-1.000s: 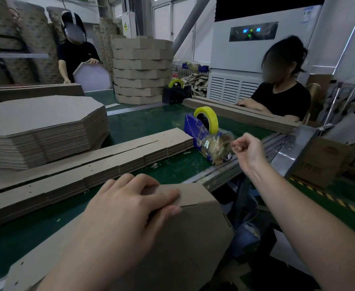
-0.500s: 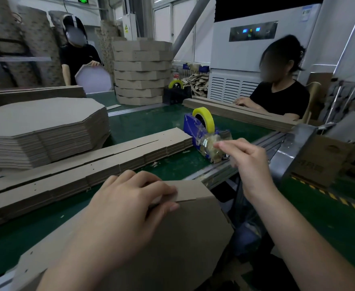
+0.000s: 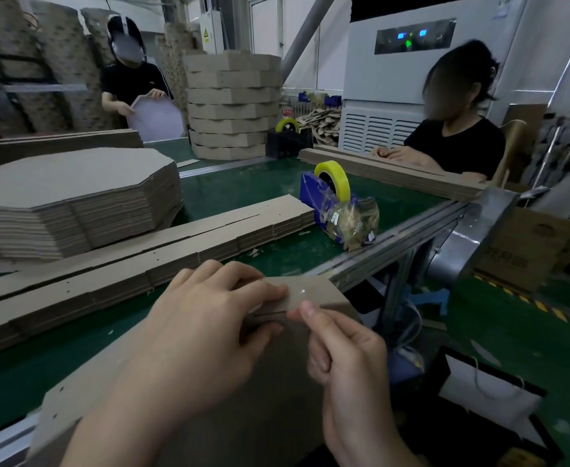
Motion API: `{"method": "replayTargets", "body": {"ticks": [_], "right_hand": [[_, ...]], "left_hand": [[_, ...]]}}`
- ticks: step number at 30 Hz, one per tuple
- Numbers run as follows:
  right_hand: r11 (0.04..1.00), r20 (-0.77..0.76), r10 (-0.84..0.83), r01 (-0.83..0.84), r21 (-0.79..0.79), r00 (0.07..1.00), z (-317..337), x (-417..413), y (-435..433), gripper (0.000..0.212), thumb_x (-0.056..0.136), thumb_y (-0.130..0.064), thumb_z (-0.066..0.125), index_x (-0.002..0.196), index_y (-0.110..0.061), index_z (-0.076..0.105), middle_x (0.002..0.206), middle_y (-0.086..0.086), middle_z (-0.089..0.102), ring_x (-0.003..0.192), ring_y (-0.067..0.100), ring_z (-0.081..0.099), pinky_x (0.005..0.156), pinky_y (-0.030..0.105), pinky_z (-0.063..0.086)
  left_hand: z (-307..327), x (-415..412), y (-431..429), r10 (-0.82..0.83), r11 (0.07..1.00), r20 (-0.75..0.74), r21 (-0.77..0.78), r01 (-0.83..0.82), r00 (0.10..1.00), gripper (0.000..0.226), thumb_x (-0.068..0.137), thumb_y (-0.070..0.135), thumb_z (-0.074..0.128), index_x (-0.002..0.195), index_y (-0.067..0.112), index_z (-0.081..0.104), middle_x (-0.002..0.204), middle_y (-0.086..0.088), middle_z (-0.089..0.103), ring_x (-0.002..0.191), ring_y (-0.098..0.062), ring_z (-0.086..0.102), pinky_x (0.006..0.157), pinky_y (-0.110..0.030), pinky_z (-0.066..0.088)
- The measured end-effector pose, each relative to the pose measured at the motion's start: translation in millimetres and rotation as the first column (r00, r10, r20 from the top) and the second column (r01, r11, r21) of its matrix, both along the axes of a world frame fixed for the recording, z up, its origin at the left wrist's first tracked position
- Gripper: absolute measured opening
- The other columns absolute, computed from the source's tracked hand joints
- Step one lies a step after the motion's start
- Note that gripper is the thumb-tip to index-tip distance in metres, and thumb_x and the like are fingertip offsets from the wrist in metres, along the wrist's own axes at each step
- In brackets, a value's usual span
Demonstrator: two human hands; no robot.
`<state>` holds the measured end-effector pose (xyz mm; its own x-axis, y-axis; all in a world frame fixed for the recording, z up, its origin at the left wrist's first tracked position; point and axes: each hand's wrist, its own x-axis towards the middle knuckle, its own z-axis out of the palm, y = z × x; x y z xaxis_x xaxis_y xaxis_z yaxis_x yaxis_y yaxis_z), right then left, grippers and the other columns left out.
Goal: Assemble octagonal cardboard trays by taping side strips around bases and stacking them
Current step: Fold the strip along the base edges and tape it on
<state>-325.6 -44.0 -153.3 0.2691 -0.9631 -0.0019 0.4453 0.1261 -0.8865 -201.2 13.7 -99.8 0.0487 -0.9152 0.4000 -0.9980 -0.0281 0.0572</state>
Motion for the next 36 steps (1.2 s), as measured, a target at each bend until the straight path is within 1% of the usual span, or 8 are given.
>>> {"method": "replayTargets", "body": {"ticks": [10,13,16,21,24,28,32,36], "right_hand": [[0.987,-0.050,0.018,-0.009,0.163,0.999,-4,2,4,0.033,0.056,-0.041,0.072,0.061,-0.009,0.074,0.040,-0.001,0.031,0.033,0.007,0.021,0.034,0.016,0.016],[0.984,-0.052,0.034,-0.024,0.174,0.998,-3,1,4,0.034,0.052,-0.042,0.072,0.059,-0.009,0.074,0.040,-0.001,0.030,0.034,0.007,0.020,0.034,0.016,0.015],[0.986,-0.082,0.068,-0.055,0.155,0.994,-5,-2,4,0.038,0.050,-0.047,0.072,0.061,-0.012,0.075,0.041,-0.001,0.030,0.034,0.007,0.022,0.035,0.017,0.017],[0.974,-0.127,0.218,-0.207,0.095,0.968,-5,-10,4,0.034,0.055,-0.048,0.070,0.062,-0.015,0.075,0.040,-0.002,0.032,0.034,0.006,0.025,0.035,0.017,0.018],[0.956,-0.129,0.291,-0.284,0.069,0.948,-4,-11,4,0.030,0.055,-0.045,0.070,0.064,-0.017,0.076,0.042,-0.003,0.033,0.036,0.004,0.026,0.036,0.016,0.018],[0.945,-0.135,0.327,-0.323,0.051,0.935,-3,-10,3,0.031,0.048,-0.047,0.070,0.058,-0.017,0.073,0.042,-0.003,0.030,0.036,0.004,0.023,0.037,0.017,0.015],[0.925,-0.192,0.379,-0.375,0.059,0.905,0,-13,-3,0.027,0.052,-0.046,0.070,0.054,-0.019,0.072,0.043,-0.002,0.032,0.037,0.005,0.024,0.039,0.019,0.015],[0.888,-0.303,0.459,-0.440,0.132,0.835,-4,-20,-11,0.031,0.076,-0.036,0.065,0.061,-0.012,0.075,0.046,0.004,0.043,0.036,0.009,0.024,0.038,0.020,0.016]], "left_hand": [[0,-2,1,-0.025,0.999,0.003,-0.028,0.025,1.000,0.031,0.075,0.044,0.064,0.102,0.031,0.070,0.102,0.008,0.066,0.089,-0.022,0.063,0.070,-0.039,0.051],[3,-2,4,-0.047,0.998,-0.020,-0.029,0.047,0.999,0.029,0.079,0.044,0.068,0.100,0.030,0.054,0.093,0.010,0.063,0.083,-0.021,0.061,0.067,-0.036,0.048],[9,-1,8,-0.089,0.992,-0.015,0.087,0.090,0.996,0.034,0.081,0.047,0.052,0.114,0.046,0.042,0.110,0.012,0.059,0.098,-0.017,0.057,0.078,-0.037,0.048],[19,3,16,-0.053,0.977,-0.063,0.204,0.065,0.997,0.043,0.084,0.063,0.029,0.122,0.061,0.049,0.121,0.018,0.051,0.111,-0.009,0.049,0.088,-0.030,0.041],[19,-1,13,0.015,0.988,-0.092,0.156,-0.001,0.996,0.056,0.080,0.072,0.010,0.115,0.061,0.052,0.115,0.026,0.050,0.111,0.000,0.045,0.096,-0.027,0.034],[18,-17,1,0.149,0.988,-0.084,0.060,-0.144,0.985,0.038,0.082,0.069,0.017,0.080,0.048,0.049,0.102,0.024,0.055,0.103,-0.001,0.050,0.105,-0.031,0.029],[13,-21,-4,0.158,0.987,-0.057,-0.023,-0.159,0.986,0.026,0.082,0.062,0.040,0.073,0.041,0.053,0.092,0.018,0.060,0.089,-0.010,0.056,0.072,-0.027,0.031],[5,-14,1,0.109,0.990,0.017,-0.096,-0.107,0.994,0.024,0.084,0.052,0.059,0.074,0.033,0.069,0.084,0.006,0.067,0.076,-0.025,0.064,0.063,-0.034,0.043]]}}
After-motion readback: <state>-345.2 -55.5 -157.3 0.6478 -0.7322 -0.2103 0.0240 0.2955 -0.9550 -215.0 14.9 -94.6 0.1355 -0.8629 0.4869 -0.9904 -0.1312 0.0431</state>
